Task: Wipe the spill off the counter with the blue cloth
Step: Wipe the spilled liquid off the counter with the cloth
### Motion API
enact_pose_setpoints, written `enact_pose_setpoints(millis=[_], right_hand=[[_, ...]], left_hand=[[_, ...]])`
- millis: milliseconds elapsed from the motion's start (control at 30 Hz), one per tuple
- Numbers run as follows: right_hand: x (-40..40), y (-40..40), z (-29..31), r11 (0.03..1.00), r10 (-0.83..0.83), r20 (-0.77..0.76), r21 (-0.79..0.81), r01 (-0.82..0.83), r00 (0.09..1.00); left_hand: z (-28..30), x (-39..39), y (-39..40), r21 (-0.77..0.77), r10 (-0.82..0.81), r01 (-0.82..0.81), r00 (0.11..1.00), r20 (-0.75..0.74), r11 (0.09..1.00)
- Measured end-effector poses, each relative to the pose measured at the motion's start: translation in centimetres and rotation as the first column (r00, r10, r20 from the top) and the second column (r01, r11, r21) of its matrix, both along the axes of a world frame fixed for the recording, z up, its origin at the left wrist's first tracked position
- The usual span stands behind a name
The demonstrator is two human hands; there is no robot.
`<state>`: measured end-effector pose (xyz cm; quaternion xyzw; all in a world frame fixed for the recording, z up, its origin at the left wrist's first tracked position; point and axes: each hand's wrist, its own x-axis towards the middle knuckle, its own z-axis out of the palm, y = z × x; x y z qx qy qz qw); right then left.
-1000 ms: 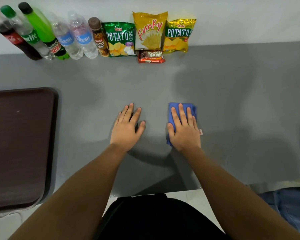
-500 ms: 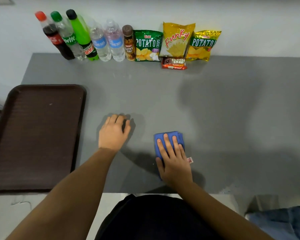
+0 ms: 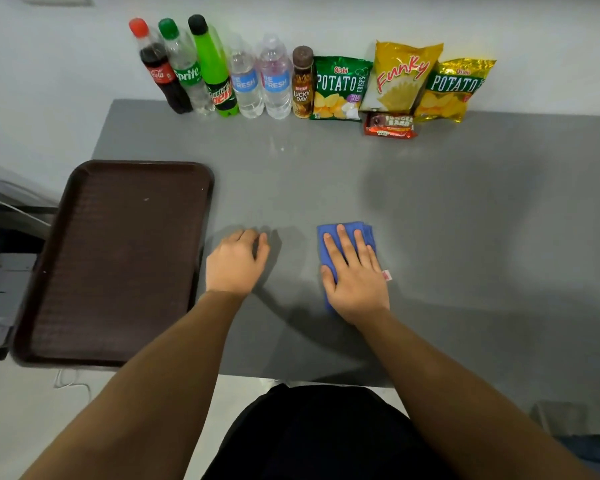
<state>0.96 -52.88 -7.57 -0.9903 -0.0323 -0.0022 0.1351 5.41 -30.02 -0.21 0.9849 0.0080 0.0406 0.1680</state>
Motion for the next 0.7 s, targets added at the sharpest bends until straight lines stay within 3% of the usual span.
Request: enact_pose_setpoints(millis=[267,400,700], right_hand=[[-6.0,1.4,-0.5,0.996,0.033,0.028,-0.086,-0.03,0.999],[-8.2,4.9,-0.6,0.987,0.144,0.011,-0.075,-0.143,0.99],[-2.3,11.7,0.7,0.97,0.244,0.005,0.018,-0.244,0.97]], left_hand=[[-0.1,-0.5,2.2,-0.016,-0.002,0.002,1.0,-0.009,1.0],[-0.7,-0.8,3.3,-0.046,-0.004,0.004,1.0,-0.01,0.999],[-0.7,-0.4,6.3,-0.097,0.009,-0.008,1.0,0.006,0.995]])
